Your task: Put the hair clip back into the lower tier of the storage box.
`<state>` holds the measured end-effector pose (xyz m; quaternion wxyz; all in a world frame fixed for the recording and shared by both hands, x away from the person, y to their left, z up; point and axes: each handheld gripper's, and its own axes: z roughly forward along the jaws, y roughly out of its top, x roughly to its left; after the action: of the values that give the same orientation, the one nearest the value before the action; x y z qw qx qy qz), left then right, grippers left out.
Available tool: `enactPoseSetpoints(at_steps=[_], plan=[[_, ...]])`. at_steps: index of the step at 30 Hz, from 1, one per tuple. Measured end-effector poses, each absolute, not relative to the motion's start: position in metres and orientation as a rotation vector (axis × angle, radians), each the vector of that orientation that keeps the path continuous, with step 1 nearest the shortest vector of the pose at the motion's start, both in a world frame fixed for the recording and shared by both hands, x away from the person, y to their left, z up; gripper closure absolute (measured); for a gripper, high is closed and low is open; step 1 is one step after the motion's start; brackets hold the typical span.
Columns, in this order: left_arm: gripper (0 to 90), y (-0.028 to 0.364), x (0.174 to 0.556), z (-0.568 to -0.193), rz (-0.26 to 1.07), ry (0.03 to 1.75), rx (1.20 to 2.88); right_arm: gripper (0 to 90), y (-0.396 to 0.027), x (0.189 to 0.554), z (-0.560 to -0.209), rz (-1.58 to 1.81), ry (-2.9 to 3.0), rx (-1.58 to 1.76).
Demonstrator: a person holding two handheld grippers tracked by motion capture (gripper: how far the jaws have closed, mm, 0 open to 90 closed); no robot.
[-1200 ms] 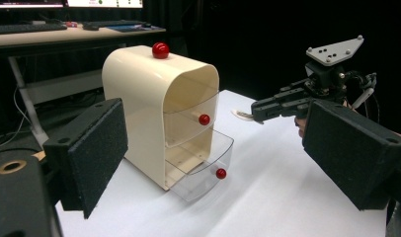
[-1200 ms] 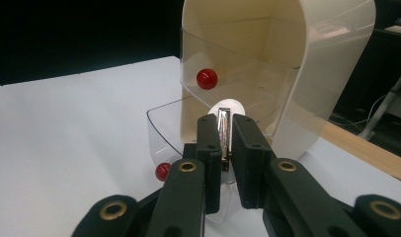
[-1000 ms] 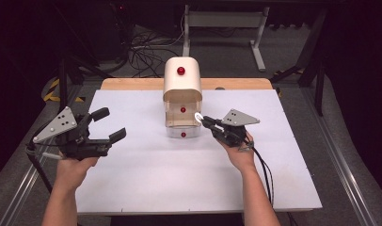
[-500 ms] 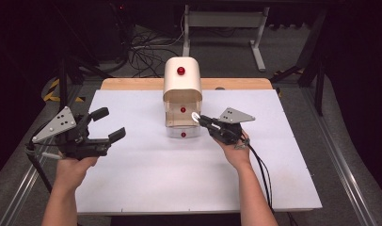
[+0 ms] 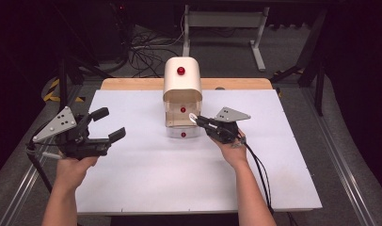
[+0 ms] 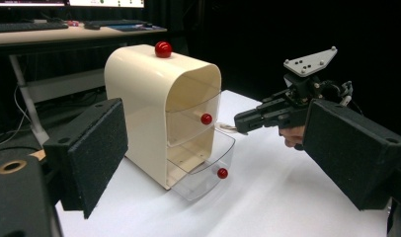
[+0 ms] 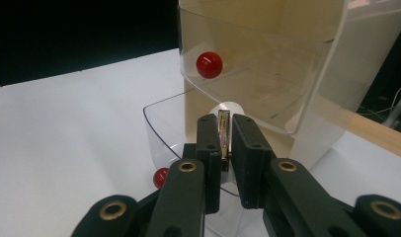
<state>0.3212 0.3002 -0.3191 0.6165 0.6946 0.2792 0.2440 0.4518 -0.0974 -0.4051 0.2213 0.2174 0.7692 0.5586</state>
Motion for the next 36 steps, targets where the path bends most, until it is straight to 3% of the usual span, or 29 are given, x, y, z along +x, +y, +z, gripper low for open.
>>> enactPoseSetpoints(at_steps=[36], plan=[[11.3,0.303,0.32,-0.319,0.57,0.645,1.585,82.9,-0.076,0.467,-0.417,1.527,2.173,0.664]])
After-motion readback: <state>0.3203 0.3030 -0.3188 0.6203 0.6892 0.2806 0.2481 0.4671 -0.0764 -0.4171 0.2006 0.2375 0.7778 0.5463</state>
